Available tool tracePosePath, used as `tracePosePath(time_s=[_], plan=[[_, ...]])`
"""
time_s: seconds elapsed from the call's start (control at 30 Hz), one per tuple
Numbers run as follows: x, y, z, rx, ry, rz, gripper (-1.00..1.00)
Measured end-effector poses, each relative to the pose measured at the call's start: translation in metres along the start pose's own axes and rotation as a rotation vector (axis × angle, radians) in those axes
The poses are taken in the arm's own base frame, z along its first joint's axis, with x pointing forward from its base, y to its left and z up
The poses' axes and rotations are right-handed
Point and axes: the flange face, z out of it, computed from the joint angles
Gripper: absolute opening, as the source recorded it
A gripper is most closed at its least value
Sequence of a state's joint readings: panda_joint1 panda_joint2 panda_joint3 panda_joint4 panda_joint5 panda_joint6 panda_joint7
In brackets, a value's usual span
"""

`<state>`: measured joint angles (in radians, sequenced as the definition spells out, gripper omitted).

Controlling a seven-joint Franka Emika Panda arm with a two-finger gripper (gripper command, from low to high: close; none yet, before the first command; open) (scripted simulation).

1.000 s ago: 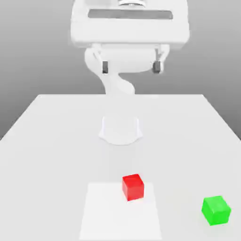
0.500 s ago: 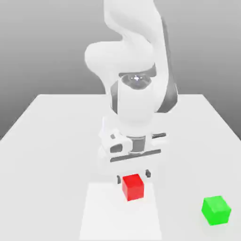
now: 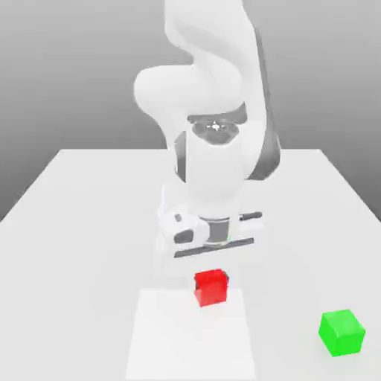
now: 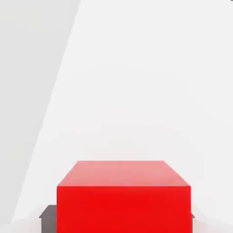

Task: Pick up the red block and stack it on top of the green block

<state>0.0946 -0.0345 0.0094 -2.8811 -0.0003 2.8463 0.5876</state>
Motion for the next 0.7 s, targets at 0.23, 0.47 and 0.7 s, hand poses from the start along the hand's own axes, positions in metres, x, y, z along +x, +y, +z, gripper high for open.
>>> tracePosePath(time_s=[0.23,0.47,0.7], plan=[[-0.005,-0.111,-0.025,-0.011,0.006,-0.233,-1.0],[-0.036,-0.221,-0.034,0.0,0.0,-0.43,-1.0],[-0.039,-0.227,0.013,0.0,0.0,-0.441,1.0]])
